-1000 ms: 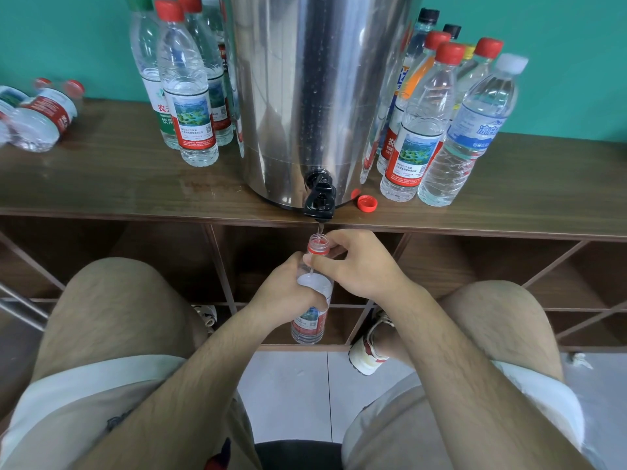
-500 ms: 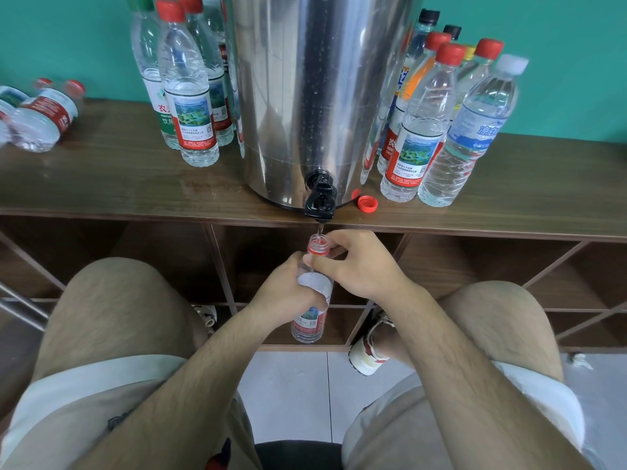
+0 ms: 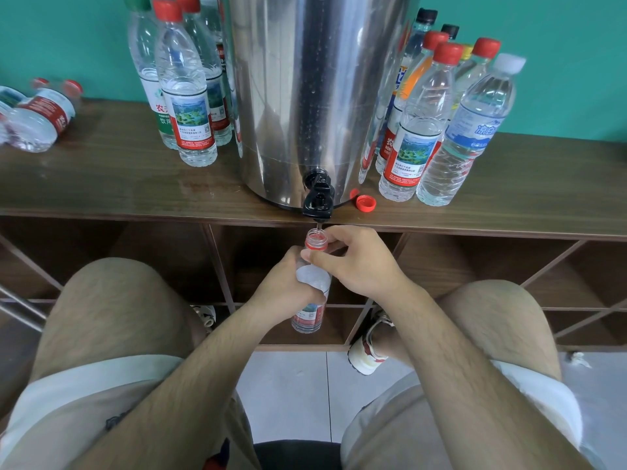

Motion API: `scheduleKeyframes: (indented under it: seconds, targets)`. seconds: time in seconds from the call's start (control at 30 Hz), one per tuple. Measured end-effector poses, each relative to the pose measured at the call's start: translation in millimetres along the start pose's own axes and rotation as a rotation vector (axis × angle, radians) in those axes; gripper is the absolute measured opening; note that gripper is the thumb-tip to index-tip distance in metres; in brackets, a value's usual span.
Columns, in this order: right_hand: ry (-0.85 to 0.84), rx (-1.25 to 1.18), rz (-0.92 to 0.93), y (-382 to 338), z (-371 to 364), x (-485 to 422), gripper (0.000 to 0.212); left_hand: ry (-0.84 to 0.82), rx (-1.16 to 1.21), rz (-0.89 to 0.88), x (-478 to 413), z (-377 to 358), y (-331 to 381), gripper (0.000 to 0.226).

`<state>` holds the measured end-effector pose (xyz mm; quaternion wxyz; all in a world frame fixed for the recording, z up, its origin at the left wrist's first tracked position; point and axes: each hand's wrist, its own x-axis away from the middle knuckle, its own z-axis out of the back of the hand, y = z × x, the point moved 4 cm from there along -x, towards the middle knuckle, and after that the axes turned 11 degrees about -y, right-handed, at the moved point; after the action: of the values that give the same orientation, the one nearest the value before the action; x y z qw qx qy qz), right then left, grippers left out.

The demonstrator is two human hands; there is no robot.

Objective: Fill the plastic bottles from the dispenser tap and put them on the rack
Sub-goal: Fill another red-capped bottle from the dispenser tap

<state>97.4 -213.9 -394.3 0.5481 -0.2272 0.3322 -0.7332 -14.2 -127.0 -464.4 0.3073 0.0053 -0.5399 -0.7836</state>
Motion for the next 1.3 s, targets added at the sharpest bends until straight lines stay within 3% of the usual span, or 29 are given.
scheduleKeyframes:
  seconds: [0.3,0.87,1.3]
  targets:
    - [0.010,0.031,0.013,-0.2,-0.3,-2.0,0.030,0.012,0.045,0.003,-1.2,0.0,-1.1,0.088]
    - [0.071,0.083,0.043,-1.1,6.7,-1.2,0.029,0.010,0.151,-0.084,-3.5,-1.7,-4.9,0.072]
    - [0.197,0.130,0.113,-10.0,10.2,2.3,0.025,0.015,0.176,-0.116,-3.6,-0.4,-6.8,0.084]
